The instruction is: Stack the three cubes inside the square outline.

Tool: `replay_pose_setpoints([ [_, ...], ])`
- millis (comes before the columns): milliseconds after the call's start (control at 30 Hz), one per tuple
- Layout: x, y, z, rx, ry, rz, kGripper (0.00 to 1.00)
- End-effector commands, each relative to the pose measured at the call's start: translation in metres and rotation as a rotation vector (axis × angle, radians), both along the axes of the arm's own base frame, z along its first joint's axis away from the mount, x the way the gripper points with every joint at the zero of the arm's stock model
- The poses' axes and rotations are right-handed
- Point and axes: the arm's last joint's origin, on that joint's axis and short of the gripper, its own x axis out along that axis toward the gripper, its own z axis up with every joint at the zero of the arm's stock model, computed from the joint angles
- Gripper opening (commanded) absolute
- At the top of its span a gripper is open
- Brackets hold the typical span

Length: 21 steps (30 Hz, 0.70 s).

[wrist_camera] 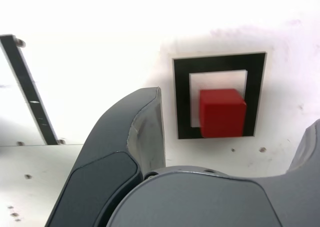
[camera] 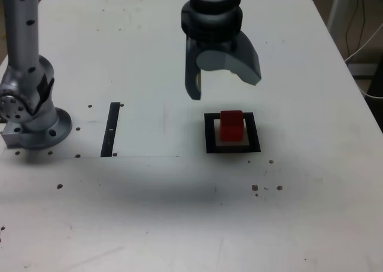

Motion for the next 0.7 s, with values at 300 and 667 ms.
replay_pose_setpoints([
  [300,-0.001,0.047,0.008,-0.021,0.032,-0.03,1.0],
  [667,0.007,0.11,0.005,-0.055,0.038,-0.044,1.0],
])
